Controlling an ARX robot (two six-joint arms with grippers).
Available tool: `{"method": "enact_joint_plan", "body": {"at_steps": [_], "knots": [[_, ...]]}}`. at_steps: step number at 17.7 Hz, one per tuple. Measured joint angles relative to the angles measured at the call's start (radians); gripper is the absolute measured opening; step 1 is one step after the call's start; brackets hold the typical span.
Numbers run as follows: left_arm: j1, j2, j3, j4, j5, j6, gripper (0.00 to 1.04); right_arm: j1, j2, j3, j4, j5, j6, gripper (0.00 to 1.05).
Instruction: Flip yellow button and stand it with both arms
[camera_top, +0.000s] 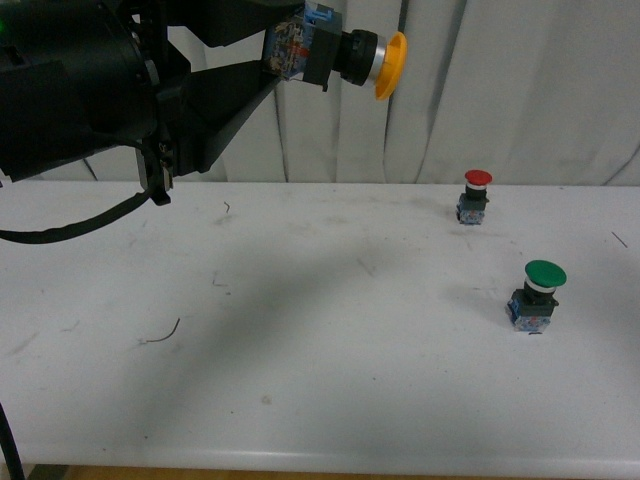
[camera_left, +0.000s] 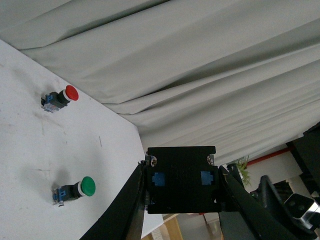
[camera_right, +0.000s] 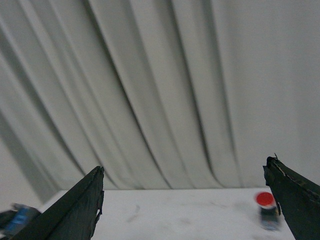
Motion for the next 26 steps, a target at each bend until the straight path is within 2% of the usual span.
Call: {"method": "enact_joint_plan", "body": {"at_steps": [1, 2, 4, 8, 12, 17, 26], "knots": [[0.001, 0.0, 0.0, 0.003, 0.0, 0.0, 0.34, 0.018, 0.013, 0.027, 0.037, -0.035, 0.056, 0.98], [0.001, 0.0, 0.001, 0.008, 0.0, 0.0, 0.34, 0.04, 0.032, 0.033, 0.143, -0.11, 0.149, 0.98], [0.001, 0.0, 0.001, 0.011, 0.001, 0.0, 0.34, 0.076, 0.082, 0.015, 0.167, -0.191, 0.315, 0.98], [0.008, 0.0, 0.001, 0.018, 0.007, 0.0, 0.34, 0.165, 0.194, -0.033, 0.154, -0.159, 0.638, 0.98], [0.013, 0.0, 0.001, 0.02, 0.007, 0.0, 0.34, 0.191, 0.311, 0.026, 0.149, -0.145, 0.87, 0.98], [0.013, 0.0, 0.001, 0.021, 0.007, 0.0, 0.34, 0.231, 0.379, 0.125, 0.156, -0.122, 0.977, 0.98], [0.014, 0.0, -0.002, 0.021, 0.011, 0.0, 0.34, 0.345, 0.476, 0.287, 0.156, -0.08, 0.995, 0.98]]}}
